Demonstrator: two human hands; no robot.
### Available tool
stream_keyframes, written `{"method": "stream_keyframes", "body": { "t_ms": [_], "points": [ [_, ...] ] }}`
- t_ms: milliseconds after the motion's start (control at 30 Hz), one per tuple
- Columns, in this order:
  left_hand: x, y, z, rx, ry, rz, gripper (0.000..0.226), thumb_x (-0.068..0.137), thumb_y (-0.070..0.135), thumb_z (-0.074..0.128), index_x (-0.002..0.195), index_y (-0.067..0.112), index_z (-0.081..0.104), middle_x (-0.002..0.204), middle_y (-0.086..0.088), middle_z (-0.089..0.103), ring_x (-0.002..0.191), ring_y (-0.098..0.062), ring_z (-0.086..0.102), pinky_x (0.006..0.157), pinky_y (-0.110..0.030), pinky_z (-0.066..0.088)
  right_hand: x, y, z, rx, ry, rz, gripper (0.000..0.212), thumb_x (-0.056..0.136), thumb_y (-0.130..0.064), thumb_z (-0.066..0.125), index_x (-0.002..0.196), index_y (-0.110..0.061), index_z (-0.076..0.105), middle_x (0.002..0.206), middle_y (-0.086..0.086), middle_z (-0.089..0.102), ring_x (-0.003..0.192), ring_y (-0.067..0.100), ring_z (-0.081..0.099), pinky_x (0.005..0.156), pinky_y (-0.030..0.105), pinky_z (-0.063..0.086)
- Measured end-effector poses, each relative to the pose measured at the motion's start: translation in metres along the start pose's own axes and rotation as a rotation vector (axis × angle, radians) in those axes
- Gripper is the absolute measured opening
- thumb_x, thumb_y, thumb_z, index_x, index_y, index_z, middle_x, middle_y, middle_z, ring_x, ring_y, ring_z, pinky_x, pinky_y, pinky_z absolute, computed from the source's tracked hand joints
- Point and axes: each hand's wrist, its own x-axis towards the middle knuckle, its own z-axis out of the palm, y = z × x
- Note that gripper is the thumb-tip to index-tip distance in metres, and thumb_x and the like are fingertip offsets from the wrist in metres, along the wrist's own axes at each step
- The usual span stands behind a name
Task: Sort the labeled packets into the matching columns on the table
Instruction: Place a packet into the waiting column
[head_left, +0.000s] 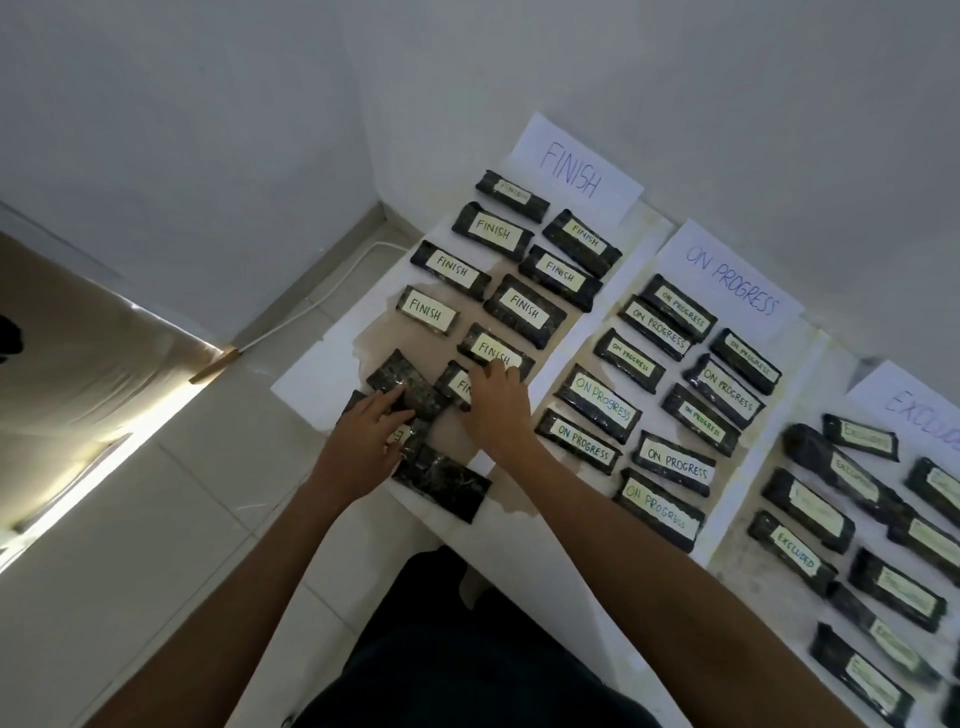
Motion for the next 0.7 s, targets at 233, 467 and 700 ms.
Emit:
{"method": "stream_keyframes", "body": {
  "t_ms": [233, 467, 700],
  "points": [
    [-0.011, -0.013, -0.002, -0.016, 0.058, -0.091, 0.052, 0.064, -0.003, 0.075, 0.113, 0.012, 0.063, 0.131, -0.024, 0.049, 0.116, -0.042, 0.050, 0.094, -0.052, 0.046, 0.019, -0.043, -0.006, 0.173, -0.042, -0.274, 0.042, 0.085, -0.021, 0.063, 0.120, -0.002, 0.050, 0.118, 0.019, 0.048, 0.105, 0.031, 0.047, 0.088, 0.039, 0.045],
    [-0.014, -0.011, -0.007, -0.150, 0.105, -0.146, 0.053, 0.065, -0.007, 0.073, 0.116, 0.004, 0.059, 0.130, -0.024, 0.049, 0.117, -0.033, 0.044, 0.096, -0.047, 0.041, 0.034, -0.077, 0.008, -0.136, -0.045, -0.305, 0.038, 0.093, -0.022, 0.051, 0.122, 0.001, 0.043, 0.120, 0.018, 0.050, 0.107, 0.029, 0.050, 0.089, 0.035, 0.044],
    [-0.009, -0.001, -0.017, -0.314, 0.221, -0.289, 0.053, 0.078, 0.000, 0.064, 0.129, 0.008, 0.050, 0.134, -0.016, 0.044, 0.123, -0.032, 0.040, 0.104, -0.043, 0.036, 0.039, -0.064, -0.025, 0.601, -0.168, -0.029, 0.014, 0.087, -0.016, 0.059, 0.081, -0.004, 0.055, 0.074, 0.003, 0.054, 0.072, 0.018, 0.051, 0.065, 0.032, 0.042]
  ]
}}
